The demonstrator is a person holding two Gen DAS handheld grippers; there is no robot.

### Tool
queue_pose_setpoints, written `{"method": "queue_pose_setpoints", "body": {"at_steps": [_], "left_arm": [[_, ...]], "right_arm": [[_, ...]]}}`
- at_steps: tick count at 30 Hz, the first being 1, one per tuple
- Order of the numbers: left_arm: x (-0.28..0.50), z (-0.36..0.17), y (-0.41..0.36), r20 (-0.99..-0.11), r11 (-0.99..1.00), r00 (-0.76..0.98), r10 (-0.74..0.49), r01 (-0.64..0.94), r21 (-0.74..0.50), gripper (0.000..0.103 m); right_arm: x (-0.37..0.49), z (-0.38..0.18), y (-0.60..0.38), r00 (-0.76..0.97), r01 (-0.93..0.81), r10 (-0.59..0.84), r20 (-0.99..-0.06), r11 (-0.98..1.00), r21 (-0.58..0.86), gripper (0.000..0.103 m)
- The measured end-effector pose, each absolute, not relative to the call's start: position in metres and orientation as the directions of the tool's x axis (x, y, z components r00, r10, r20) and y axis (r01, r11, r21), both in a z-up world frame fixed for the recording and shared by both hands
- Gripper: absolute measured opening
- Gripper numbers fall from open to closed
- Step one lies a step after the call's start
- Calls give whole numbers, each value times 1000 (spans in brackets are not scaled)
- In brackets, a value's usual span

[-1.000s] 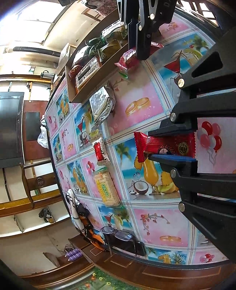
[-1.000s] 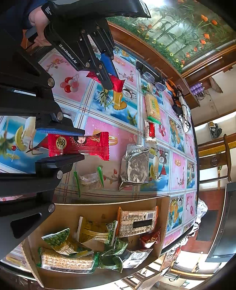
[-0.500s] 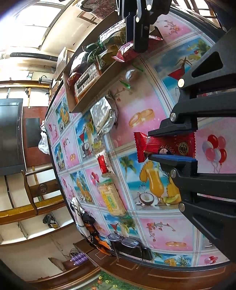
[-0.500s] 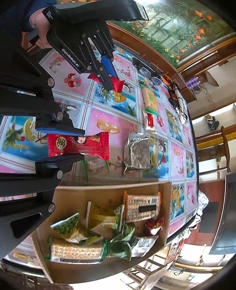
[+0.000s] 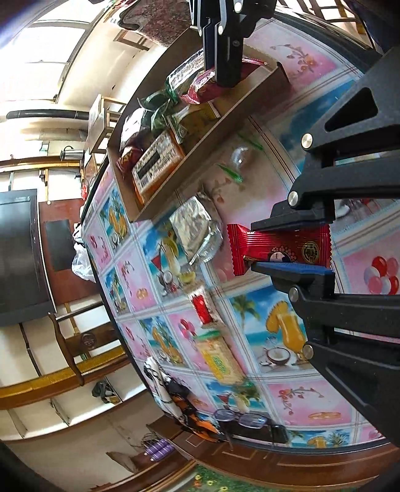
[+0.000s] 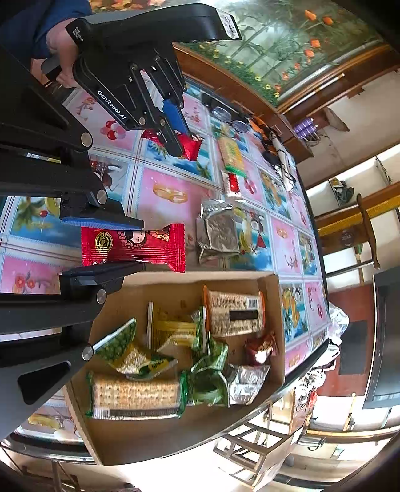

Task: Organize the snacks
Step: 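Carry both red candies in the left and right grippers over the box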

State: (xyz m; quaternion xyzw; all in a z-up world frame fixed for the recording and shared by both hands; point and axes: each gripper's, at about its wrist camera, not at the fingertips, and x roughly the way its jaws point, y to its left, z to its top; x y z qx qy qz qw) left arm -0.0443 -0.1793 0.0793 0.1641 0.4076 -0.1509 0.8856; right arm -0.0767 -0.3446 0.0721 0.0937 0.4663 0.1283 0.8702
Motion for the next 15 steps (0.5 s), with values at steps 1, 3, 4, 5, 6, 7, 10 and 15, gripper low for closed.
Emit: {"method": "queue_pose_setpoints", "body": {"at_steps": [1,3,4,5,6,7,10,15], "left_arm": [[-44,80,-183,-771,898,623,-136,406,169,17],[-42,83,-188,-769,894,624,-141,414,172,17],[-41,85,-192,-768,892,624,-145,419,172,17],[-40,86,-195,-768,890,623,-151,423,168,17],[-39,87,-198,-769,889,619,-158,428,162,17],[-38,89,-202,-769,887,617,-166,434,157,17],[-35,94,-214,-769,879,610,-189,455,145,17],[-31,103,-239,-769,860,590,-245,499,109,17]], "right_arm": [[-77,72,-348,535,-130,311,-786,949,287,21],[-78,73,-355,542,-114,312,-781,947,299,21],[-78,73,-360,546,-104,312,-778,946,307,21],[-79,73,-366,551,-94,311,-775,945,312,21],[-79,74,-370,554,-85,309,-773,945,317,21],[-80,74,-374,557,-76,309,-771,943,323,21],[-81,72,-392,567,-30,300,-767,938,345,21],[-81,69,-421,583,46,277,-764,927,372,21]]}}
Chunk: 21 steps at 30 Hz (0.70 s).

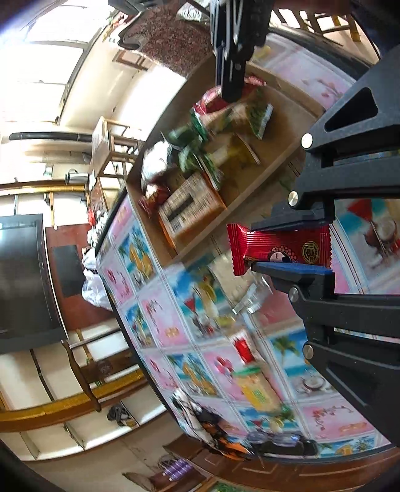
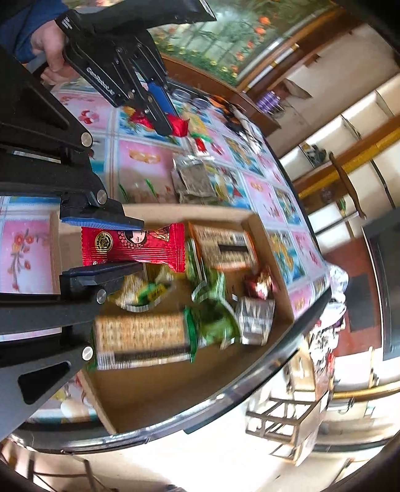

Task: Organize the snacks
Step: 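Carry both red candies in the left and right grippers over the box, then open the left gripper to drop its red candy while the right gripper releases its candy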

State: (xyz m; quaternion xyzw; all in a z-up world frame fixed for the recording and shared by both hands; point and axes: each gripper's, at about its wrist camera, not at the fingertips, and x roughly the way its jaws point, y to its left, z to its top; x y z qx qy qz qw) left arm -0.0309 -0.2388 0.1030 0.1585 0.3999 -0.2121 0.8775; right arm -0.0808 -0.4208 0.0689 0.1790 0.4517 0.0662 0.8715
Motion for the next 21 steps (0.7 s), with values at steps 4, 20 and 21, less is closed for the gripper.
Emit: {"method": "queue_pose_setpoints", "body": {"at_steps": [4,20,21], "left_arm": [[-26,109,-261,-772,835,532,-347,550,5,17],[-33,66,-347,-835,729,335,-437,675,-111,18],[-33,63,-350,-839,729,332,-431,677,-107,18]], "right_arm": [[-82,67,-442,593,106,243,-768,922,373,21],[-78,51,-496,572,218,174,-802,910,353,21],[-77,49,-498,569,222,172,-804,910,351,21]]}}
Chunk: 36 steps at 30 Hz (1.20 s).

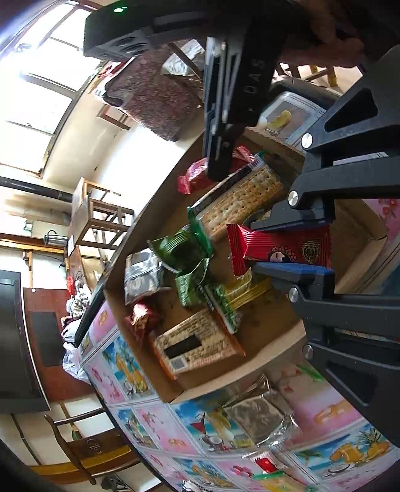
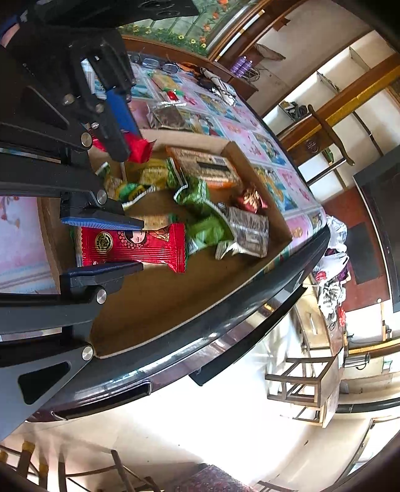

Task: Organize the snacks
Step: 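Open the left gripper to drop its red candy while the right gripper releases its candy, then move both open grippers back to the snacks on the table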

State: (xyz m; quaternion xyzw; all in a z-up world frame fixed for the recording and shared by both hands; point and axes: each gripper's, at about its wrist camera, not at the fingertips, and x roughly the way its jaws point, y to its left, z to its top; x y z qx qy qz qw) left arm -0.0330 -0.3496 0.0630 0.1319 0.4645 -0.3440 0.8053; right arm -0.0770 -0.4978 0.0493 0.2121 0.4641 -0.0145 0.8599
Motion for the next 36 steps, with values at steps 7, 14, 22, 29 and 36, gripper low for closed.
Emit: {"method": "queue_pose_setpoints", "body": {"at_steps": [7,14,22,29,36], "left_arm": [[-35,51,-353,-854,725,321,-408,683,-90,18],[-39,47,-353,-857,717,332,-394,695,-60,18],[-41,47,-355,-855,711,344,-388,702,-40,18],[-44,53,-354,-843,703,350,-408,710,-45,45],[-45,60,-349,-830,713,371,-417,700,-45,46]], "right_arm": [[-71,42,-505,552,231,173,-815,908,349,21],[-65,33,-505,534,239,178,-827,906,349,21],[-64,36,-502,533,226,179,-827,912,343,23],[-68,41,-499,546,219,171,-820,915,337,23],[-76,49,-498,567,226,153,-809,916,331,24]]}}
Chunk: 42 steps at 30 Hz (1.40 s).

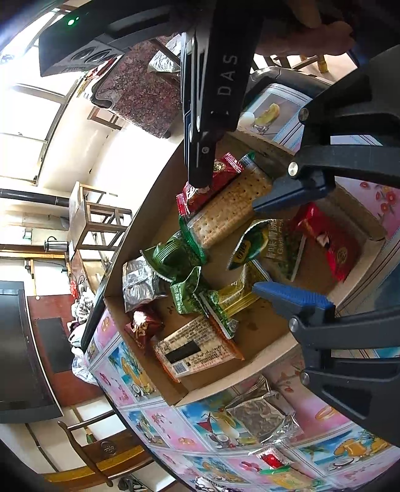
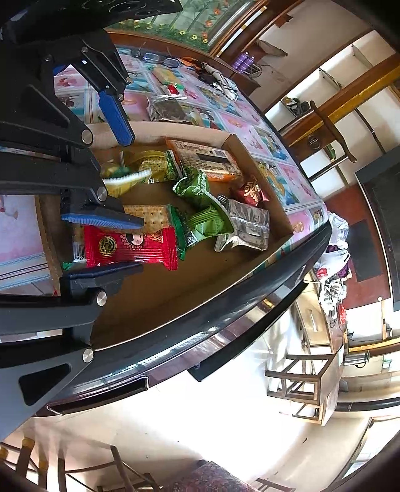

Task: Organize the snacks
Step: 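Move both open grippers back to the snacks on the table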

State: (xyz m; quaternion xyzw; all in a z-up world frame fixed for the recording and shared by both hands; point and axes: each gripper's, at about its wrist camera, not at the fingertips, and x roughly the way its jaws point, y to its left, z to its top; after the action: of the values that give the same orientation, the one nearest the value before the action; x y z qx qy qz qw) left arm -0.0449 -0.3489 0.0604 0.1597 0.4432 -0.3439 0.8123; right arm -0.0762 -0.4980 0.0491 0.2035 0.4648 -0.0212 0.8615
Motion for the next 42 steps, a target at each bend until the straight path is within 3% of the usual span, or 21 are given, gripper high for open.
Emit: {"method": "queue_pose_setpoints", "body": {"at_steps": [17,22,34,42], "left_arm": [[-50,75,-291,-811,762,421,-406,646,-46,48],[-45,80,-251,-804,804,448,-391,591,-62,54],[-18,77,-153,-816,895,477,-327,434,-105,56],[19,84,-153,-821,855,462,-334,515,-57,74]], "right_arm": [[-82,60,-458,581,190,169,-796,923,334,25],[-82,66,-437,585,160,181,-791,930,331,25],[-73,66,-357,530,-27,302,-793,940,340,29],[-70,57,-324,486,-94,324,-812,943,320,30]]}}
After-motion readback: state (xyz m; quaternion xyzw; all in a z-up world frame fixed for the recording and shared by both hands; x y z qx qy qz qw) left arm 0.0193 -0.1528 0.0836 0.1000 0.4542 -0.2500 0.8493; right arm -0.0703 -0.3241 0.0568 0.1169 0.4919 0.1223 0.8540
